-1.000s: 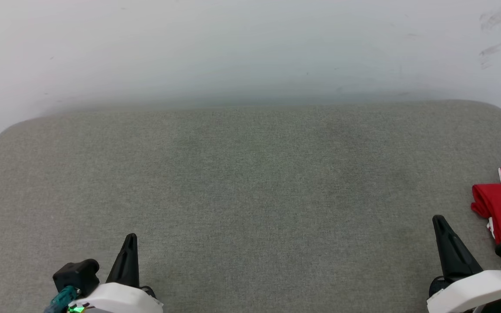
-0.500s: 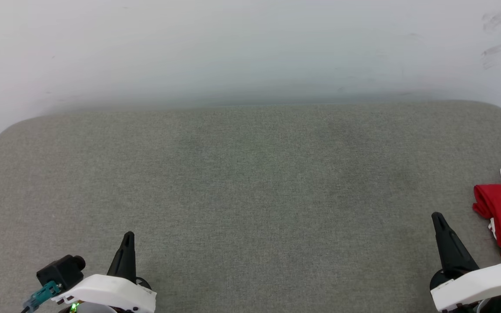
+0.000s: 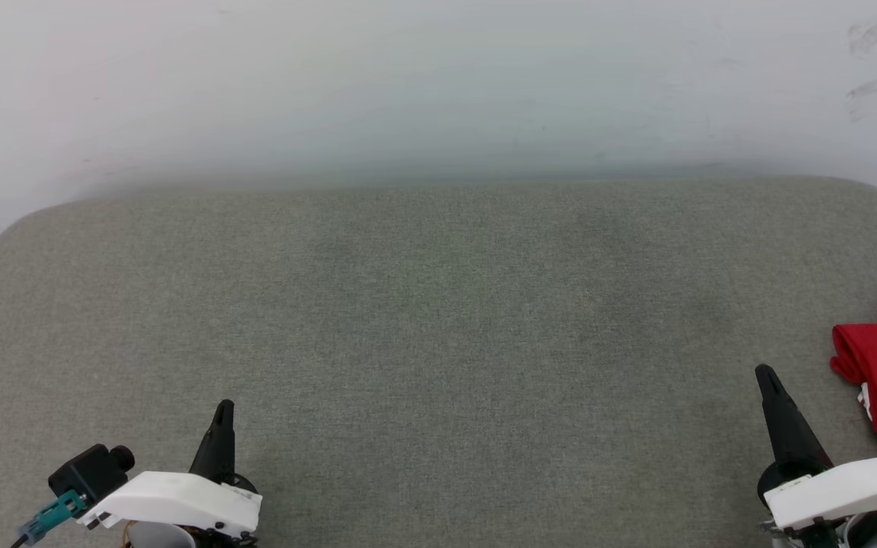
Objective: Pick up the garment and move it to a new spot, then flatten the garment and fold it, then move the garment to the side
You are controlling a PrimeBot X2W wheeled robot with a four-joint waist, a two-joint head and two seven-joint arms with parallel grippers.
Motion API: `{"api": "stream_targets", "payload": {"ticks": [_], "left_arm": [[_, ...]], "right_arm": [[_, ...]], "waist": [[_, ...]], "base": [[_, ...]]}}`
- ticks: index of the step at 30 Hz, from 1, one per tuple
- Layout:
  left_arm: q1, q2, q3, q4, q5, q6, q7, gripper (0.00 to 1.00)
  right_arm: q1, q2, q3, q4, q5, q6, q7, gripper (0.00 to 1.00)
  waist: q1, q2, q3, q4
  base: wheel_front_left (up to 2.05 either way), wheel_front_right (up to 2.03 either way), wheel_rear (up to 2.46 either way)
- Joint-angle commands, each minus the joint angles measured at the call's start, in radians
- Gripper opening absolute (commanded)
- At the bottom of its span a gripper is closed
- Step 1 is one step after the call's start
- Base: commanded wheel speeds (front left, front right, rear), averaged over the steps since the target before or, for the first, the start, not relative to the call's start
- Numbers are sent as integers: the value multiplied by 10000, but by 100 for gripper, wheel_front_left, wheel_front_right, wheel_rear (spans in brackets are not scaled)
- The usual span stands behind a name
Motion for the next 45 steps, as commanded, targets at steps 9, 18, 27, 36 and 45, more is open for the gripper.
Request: {"api": "stream_targets", "payload": {"ticks": [9,18,27,36,45], "left_arm": [[-376,-157,405,-15,-1064,-291,326,0],[-459,-321,680,54,-1913,-497,590,0],[-539,-471,907,115,-2612,-664,817,0],[-586,-611,1143,180,-3330,-838,1047,0],[-662,-765,1375,239,-3996,-1004,1273,0]], "right_arm": [[-435,25,-69,220,1318,-1,77,0],[-582,51,-105,483,2369,-2,139,0],[-715,73,-133,696,3232,-3,175,0],[-837,95,-163,924,4134,-2,239,0],[-955,116,-191,1134,4967,-3,269,0]], "waist": [[0,0,8,27],[0,0,17,54],[0,0,24,78],[0,0,32,105],[0,0,41,132]], "base": [[0,0,0],[0,0,0],[0,0,0],[0,0,0],[0,0,0]]}}
